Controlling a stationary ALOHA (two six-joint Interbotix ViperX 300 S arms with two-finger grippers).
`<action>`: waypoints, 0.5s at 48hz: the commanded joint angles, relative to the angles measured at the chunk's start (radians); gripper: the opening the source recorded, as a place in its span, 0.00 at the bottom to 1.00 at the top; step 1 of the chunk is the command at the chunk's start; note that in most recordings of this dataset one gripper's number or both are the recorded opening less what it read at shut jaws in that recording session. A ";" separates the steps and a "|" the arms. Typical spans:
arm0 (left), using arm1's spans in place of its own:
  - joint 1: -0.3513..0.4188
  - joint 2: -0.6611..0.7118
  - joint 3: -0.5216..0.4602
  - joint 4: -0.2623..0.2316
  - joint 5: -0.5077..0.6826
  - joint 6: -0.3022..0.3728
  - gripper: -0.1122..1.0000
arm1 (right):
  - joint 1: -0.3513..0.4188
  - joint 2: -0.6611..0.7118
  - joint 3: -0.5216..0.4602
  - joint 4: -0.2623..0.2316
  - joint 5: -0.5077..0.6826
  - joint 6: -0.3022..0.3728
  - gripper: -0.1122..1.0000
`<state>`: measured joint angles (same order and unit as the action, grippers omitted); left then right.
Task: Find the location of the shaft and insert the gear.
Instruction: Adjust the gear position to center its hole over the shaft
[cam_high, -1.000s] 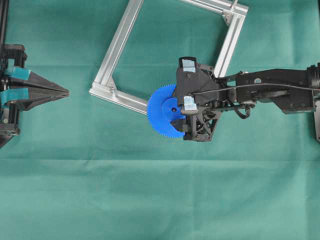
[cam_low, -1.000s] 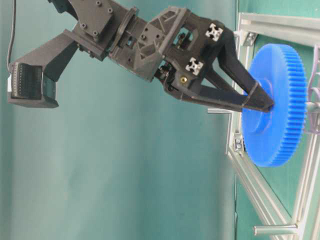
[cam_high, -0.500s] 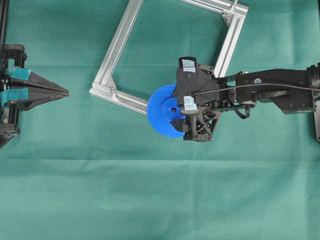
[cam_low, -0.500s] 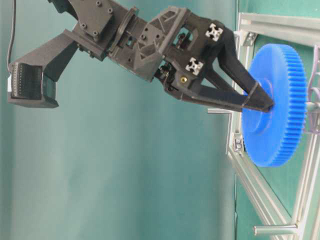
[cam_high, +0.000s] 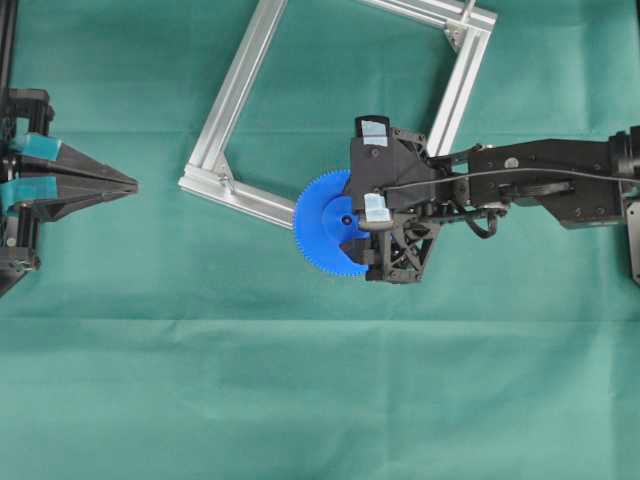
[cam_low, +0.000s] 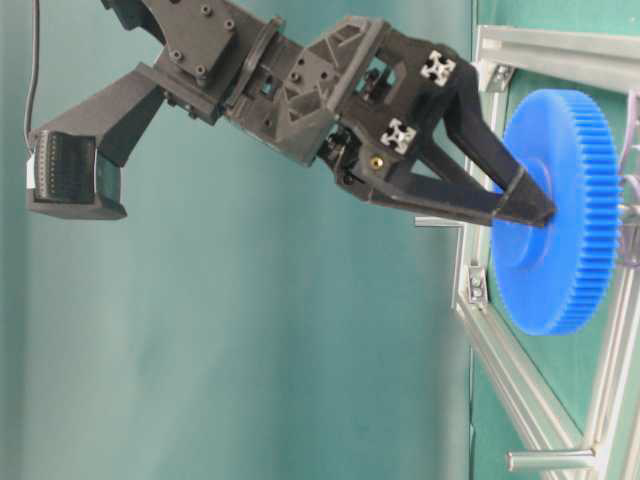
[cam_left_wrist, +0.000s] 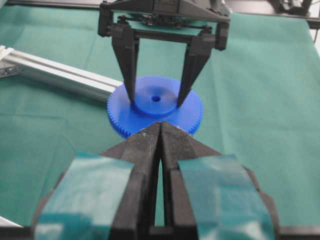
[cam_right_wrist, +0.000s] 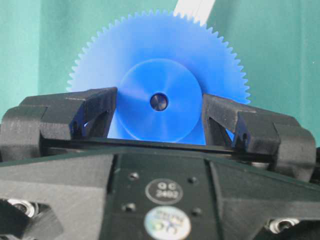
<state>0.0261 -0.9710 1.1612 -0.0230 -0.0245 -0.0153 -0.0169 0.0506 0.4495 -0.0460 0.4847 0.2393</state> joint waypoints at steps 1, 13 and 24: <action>0.003 0.005 -0.026 -0.002 -0.005 -0.002 0.11 | 0.003 -0.011 -0.005 0.003 -0.005 -0.002 0.72; 0.003 0.005 -0.025 -0.002 -0.005 -0.002 0.11 | 0.003 -0.009 0.017 0.003 -0.025 0.018 0.72; 0.003 0.005 -0.025 -0.002 -0.006 -0.002 0.11 | 0.003 0.002 0.032 0.003 -0.048 0.020 0.72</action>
<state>0.0261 -0.9710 1.1612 -0.0230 -0.0261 -0.0153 -0.0169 0.0583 0.4847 -0.0460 0.4449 0.2577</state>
